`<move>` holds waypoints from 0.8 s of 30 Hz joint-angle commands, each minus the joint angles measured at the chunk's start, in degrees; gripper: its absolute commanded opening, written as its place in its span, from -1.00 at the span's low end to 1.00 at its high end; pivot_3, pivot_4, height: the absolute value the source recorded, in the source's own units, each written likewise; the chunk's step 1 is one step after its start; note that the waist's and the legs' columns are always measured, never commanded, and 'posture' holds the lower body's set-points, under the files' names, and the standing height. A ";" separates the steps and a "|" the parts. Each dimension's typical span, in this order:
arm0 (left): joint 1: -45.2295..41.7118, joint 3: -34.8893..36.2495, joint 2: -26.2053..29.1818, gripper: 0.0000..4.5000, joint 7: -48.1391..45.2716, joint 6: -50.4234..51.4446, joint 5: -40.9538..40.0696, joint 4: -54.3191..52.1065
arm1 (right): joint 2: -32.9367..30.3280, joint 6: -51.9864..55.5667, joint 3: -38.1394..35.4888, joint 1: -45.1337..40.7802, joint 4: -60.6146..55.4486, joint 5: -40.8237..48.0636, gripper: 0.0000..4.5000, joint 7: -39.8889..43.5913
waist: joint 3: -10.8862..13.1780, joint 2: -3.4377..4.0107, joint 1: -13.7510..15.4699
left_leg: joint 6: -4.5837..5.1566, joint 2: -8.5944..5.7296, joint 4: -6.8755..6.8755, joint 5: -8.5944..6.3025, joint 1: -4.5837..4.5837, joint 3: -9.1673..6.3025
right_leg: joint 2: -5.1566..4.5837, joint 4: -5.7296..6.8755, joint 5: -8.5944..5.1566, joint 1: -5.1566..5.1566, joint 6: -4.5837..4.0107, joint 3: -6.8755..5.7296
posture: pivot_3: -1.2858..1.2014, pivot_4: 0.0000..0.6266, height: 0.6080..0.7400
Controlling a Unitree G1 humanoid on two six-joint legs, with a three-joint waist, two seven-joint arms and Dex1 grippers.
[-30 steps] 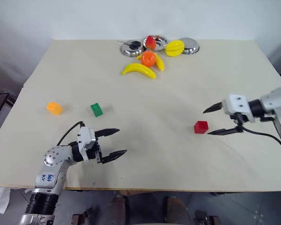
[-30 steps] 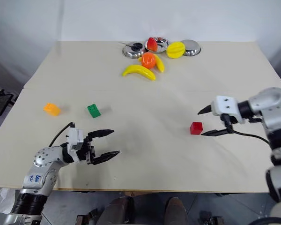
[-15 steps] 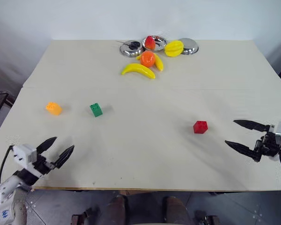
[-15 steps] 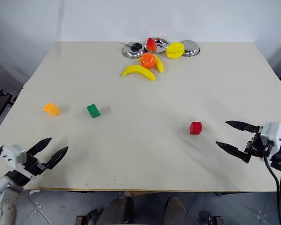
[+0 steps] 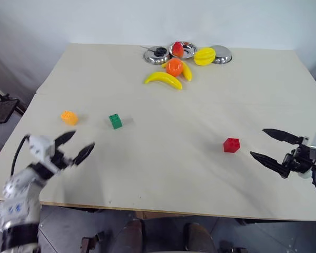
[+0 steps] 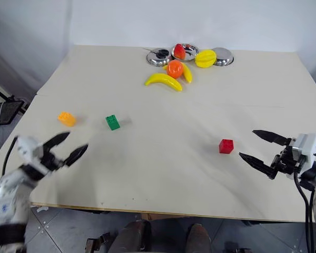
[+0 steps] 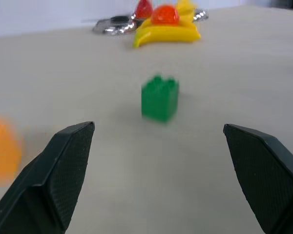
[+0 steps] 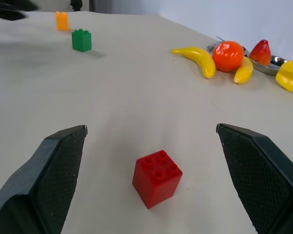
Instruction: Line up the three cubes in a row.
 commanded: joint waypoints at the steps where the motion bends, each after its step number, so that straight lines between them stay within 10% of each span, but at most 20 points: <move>1: -13.29 -5.95 0.60 1.00 -3.75 -4.51 6.35 16.72 | -0.25 2.28 -0.45 0.40 -3.93 0.42 0.97 -0.18 | 0.00 -0.06 -0.21 | 0.00 0.01 0.04 0.00 -0.07 0.01 | 0.03 0.02 0.01 -0.05 0.02 0.00 | 0.03 -0.52 1.00; 13: -24.63 -9.52 -1.02 1.00 -8.33 -13.04 10.79 36.48 | 0.58 6.80 -3.68 5.29 -11.33 1.23 0.97 -3.53 | 0.27 -0.52 -2.14 | 0.10 0.05 -0.07 -0.17 -0.05 0.36 | -0.03 0.03 0.05 -0.15 0.11 -0.06 | 0.03 -0.52 1.00; 24: -27.15 -9.94 -0.15 -0.34 -14.04 -14.44 11.21 40.14 | 0.72 6.84 -5.47 7.91 -12.44 0.20 1.00 -4.09 | 0.29 -0.55 -1.62 | 0.13 0.05 0.02 -0.18 -0.07 0.36 | -0.04 0.06 0.07 -0.15 0.15 -0.06 | 0.03 -0.52 1.00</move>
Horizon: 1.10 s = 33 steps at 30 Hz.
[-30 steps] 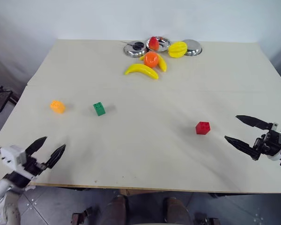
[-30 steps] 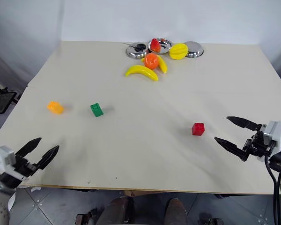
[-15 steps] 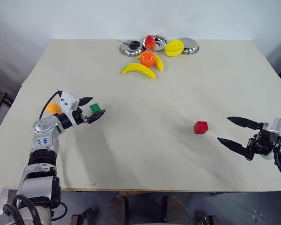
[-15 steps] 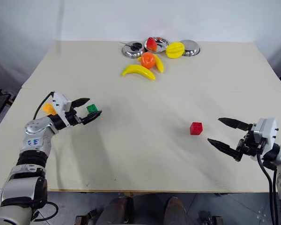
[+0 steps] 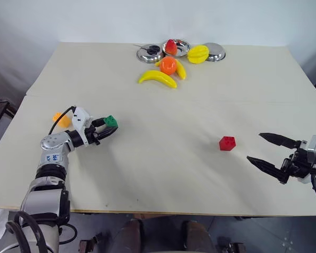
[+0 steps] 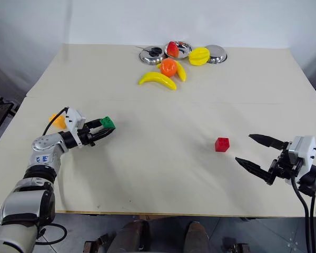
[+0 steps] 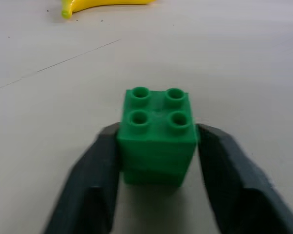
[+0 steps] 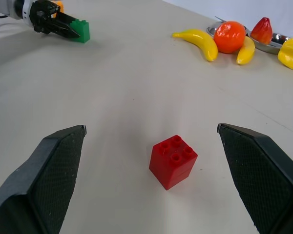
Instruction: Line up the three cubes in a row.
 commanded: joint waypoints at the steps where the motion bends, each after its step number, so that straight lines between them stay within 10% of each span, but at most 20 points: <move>1: -2.26 -0.13 -0.23 -0.34 -4.70 -1.10 -0.34 -0.34 | 0.13 -0.53 -2.99 2.04 -1.34 0.34 1.00 0.12 | 0.00 -0.01 0.21 | 0.00 0.00 0.00 0.00 0.00 0.00 | 0.00 0.00 0.00 0.00 0.00 0.00 | 0.03 -0.52 1.00; 9: -4.85 -9.62 -10.30 -0.34 -18.38 0.62 0.78 -13.59 | -1.71 0.12 -8.79 9.16 -1.74 0.54 1.00 2.00 | 0.04 -0.06 1.76 | 0.06 -0.04 0.16 -0.03 -0.09 0.01 | -0.02 -0.06 0.04 0.05 0.06 0.00 | 0.03 -0.52 1.00; 33: -16.12 -21.95 -30.49 -0.34 -4.56 2.40 14.45 -0.85 | 1.18 5.59 -14.03 18.75 -12.92 2.75 1.00 0.67 | 0.09 -0.15 1.11 | 0.11 -0.06 0.09 -0.06 -0.13 0.01 | -0.04 -0.52 0.07 0.03 0.11 0.00 | 0.03 -0.52 1.00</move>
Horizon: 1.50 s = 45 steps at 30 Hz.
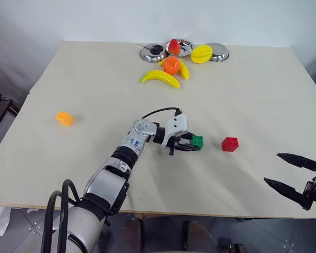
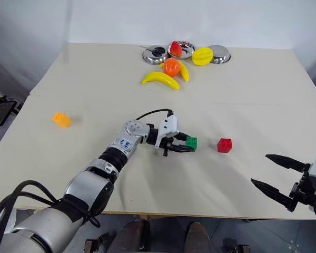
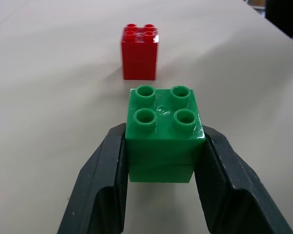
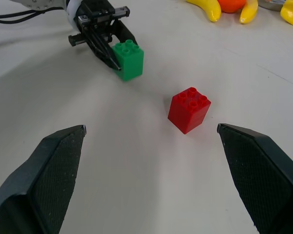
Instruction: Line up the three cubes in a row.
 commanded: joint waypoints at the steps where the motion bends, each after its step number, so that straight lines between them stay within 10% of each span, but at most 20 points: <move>1: -1.49 -0.75 -0.19 -0.34 0.94 -0.94 1.60 0.98 | 0.61 0.15 -1.14 0.38 -1.81 1.42 1.00 0.06 | 0.00 0.00 0.00 | 0.00 0.00 0.00 0.00 0.00 0.00 | 0.00 0.00 0.00 0.00 0.00 0.00 | 0.03 -0.52 1.00; 5: -2.05 0.02 0.42 -0.34 1.13 0.64 1.43 1.84 | 1.26 -1.20 -0.57 -0.10 -0.89 1.01 1.00 1.17 | 0.00 0.00 -0.02 | 0.00 0.00 0.01 0.00 0.00 0.00 | 0.00 0.01 0.00 0.00 0.00 0.00 | 0.03 -0.52 1.00; 15: -1.33 2.42 3.24 0.99 -1.11 -1.68 -0.39 0.04 | 3.45 -7.31 3.40 -4.29 4.73 -1.37 1.00 4.27 | -0.01 0.02 -0.10 | 0.00 -0.01 0.01 0.00 0.01 0.00 | 0.00 0.09 0.00 0.00 0.00 0.00 | 0.03 -0.52 1.00; 23: 3.74 11.63 17.01 0.99 -18.13 -8.11 -12.23 -8.23 | 5.26 -7.14 8.04 -9.98 1.94 2.86 1.00 5.82 | -0.02 0.07 -1.16 | -0.03 0.05 -0.06 0.02 0.04 0.00 | 0.02 0.36 0.00 -0.05 -0.01 0.00 | 0.03 -0.52 1.00; 33: 25.92 31.84 32.53 0.99 2.37 -4.48 -20.85 -22.67 | 11.19 -6.44 16.34 -13.81 -4.96 5.25 1.00 3.90 | -0.02 0.06 -1.01 | -0.01 0.03 0.03 0.00 0.09 -0.08 | -0.01 0.47 0.00 0.04 -0.01 -0.03 | 0.03 -0.52 1.00; 45: 58.80 54.12 31.76 0.99 27.19 0.78 -27.51 -34.65 | 10.94 -10.94 17.59 -15.72 0.33 3.10 1.00 7.03 | -0.03 -0.01 -1.29 | -0.02 0.18 -0.07 -0.19 0.32 0.10 | 0.01 0.54 -0.04 0.02 -0.12 0.00 | 0.03 -0.52 1.00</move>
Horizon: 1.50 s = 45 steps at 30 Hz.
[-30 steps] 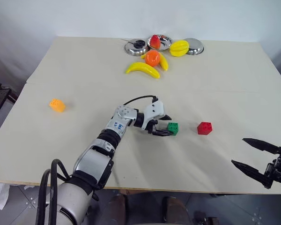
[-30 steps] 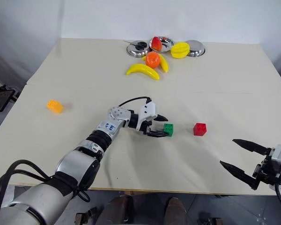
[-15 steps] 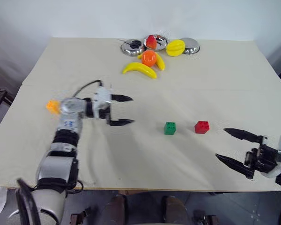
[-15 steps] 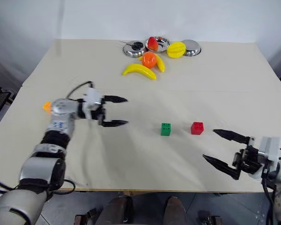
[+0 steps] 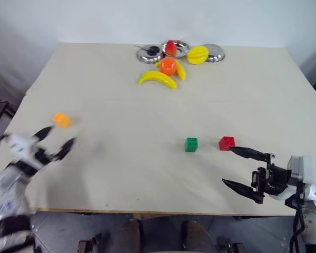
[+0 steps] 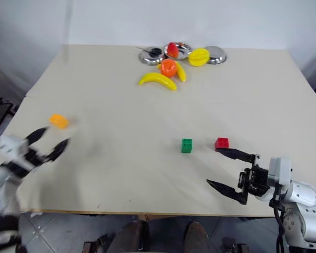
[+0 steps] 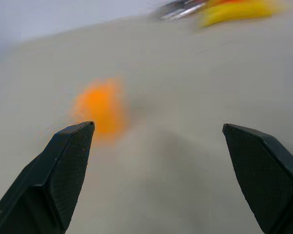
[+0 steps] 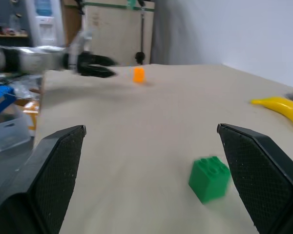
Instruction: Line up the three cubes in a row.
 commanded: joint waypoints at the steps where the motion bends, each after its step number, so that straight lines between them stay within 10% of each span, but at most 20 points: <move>1: 0.89 4.02 -0.30 0.99 4.13 0.98 -3.82 -2.89 | -1.07 -1.76 -1.24 -1.28 0.53 0.07 1.00 1.21 | 0.01 -0.04 0.97 | 0.01 0.00 0.06 0.00 -0.01 -0.03 | 0.00 0.03 0.00 0.03 0.00 -0.03 | 0.03 -0.52 1.00; 8: 2.30 0.85 -1.39 0.99 3.74 2.50 -3.84 -5.49 | -1.91 -3.00 -1.37 -3.09 3.36 -1.01 1.00 1.86 | -0.06 -0.12 1.69 | 0.12 -0.02 0.15 -0.08 0.00 -0.04 | -0.02 -0.10 0.08 0.02 -0.10 -0.02 | 0.03 -0.52 1.00; 29: -39.26 -17.08 6.82 0.99 7.67 11.27 8.37 30.10 | -1.38 -2.04 -0.71 0.60 -0.70 -1.41 1.00 -2.38 | -0.12 -0.22 0.78 | 0.03 0.01 0.07 0.00 0.00 0.35 | 0.00 0.15 0.08 -0.21 -0.09 0.02 | 0.03 -0.52 1.00; 40: -39.46 -16.69 8.05 -0.29 7.15 6.95 8.97 33.86 | -1.10 -3.26 -1.31 2.78 -1.30 -1.59 1.00 -3.81 | -0.11 -0.24 1.09 | 0.04 0.04 0.07 0.00 -0.05 0.39 | 0.00 0.19 0.08 -0.31 -0.09 0.02 | 0.03 -0.52 1.00; 45: -40.70 -17.59 6.19 -0.33 -7.94 3.01 5.62 29.90 | -1.97 -3.39 -2.55 4.18 -0.87 -1.43 1.00 -3.69 | -0.11 -0.24 1.37 | 0.04 0.04 0.08 0.00 -0.05 0.41 | 0.00 0.20 0.08 -0.32 -0.09 0.03 | 0.03 -0.52 1.00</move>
